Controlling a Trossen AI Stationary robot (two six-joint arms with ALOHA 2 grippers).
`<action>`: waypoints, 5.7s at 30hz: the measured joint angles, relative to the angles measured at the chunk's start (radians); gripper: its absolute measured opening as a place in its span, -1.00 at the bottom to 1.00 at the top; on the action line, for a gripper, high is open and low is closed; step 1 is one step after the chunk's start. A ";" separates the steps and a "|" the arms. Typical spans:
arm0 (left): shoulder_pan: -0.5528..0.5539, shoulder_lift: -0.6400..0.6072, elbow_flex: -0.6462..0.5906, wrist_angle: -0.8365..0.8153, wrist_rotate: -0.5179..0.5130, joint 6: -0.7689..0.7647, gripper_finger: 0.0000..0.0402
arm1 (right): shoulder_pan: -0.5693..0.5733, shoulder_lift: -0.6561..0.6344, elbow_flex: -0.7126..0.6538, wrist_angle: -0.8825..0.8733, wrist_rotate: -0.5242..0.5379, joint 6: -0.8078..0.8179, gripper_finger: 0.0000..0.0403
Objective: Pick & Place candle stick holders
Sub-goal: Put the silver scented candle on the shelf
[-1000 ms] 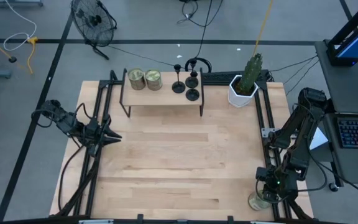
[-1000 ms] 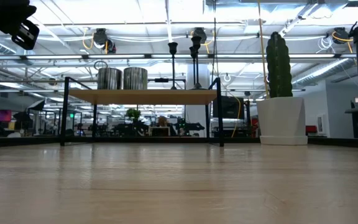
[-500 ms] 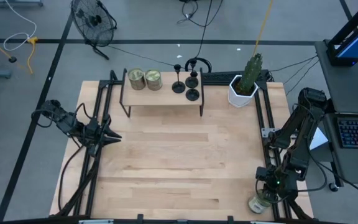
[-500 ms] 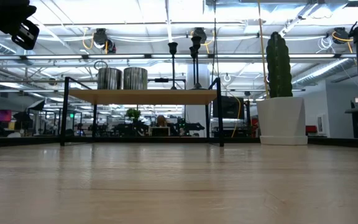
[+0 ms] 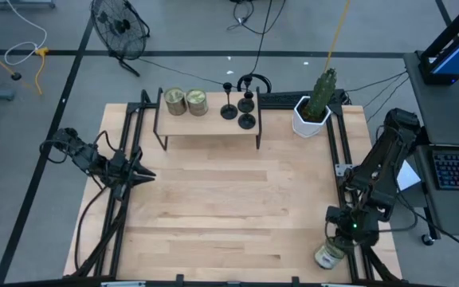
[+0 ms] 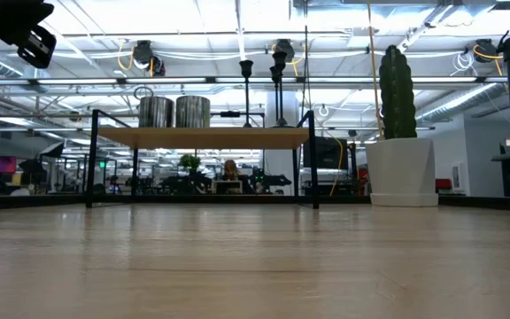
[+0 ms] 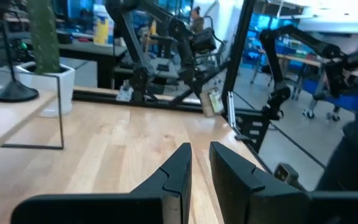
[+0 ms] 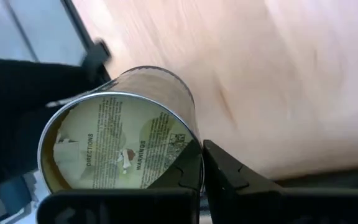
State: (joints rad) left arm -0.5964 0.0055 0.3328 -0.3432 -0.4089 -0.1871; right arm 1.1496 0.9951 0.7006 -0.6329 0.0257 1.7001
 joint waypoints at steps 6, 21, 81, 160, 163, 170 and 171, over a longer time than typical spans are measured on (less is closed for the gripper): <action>0.000 0.001 0.000 0.075 -0.105 0.002 -0.69 | -0.226 -0.065 0.020 -0.046 -0.003 -0.287 -1.00; 0.000 0.001 0.000 0.413 -0.274 0.000 -0.69 | -0.896 0.156 0.401 -0.251 0.001 -1.329 -1.00; 0.000 0.509 0.125 0.702 -0.541 -0.127 -0.69 | -1.250 0.901 1.206 0.074 0.156 -1.530 -1.00; 0.296 1.604 1.062 -0.563 0.111 -0.305 -0.69 | -1.223 0.891 1.098 -0.325 -0.262 -1.877 -1.00; 0.255 1.561 0.991 -0.534 0.057 -0.407 -0.69 | -1.226 0.895 1.095 -0.343 -0.260 -1.881 -1.00; 0.165 1.385 0.790 -0.328 -0.138 -0.572 -0.69 | -1.226 0.895 1.096 -0.300 -0.261 -1.871 -1.00; 0.158 1.361 0.758 -0.293 -0.155 -0.584 -0.69 | -1.226 0.895 1.096 -0.289 -0.263 -1.864 -1.00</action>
State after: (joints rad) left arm -0.4380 1.3664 1.0907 -0.6364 -0.5643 -0.7714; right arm -0.0761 1.8904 1.7962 -0.9216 -0.2372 -0.1643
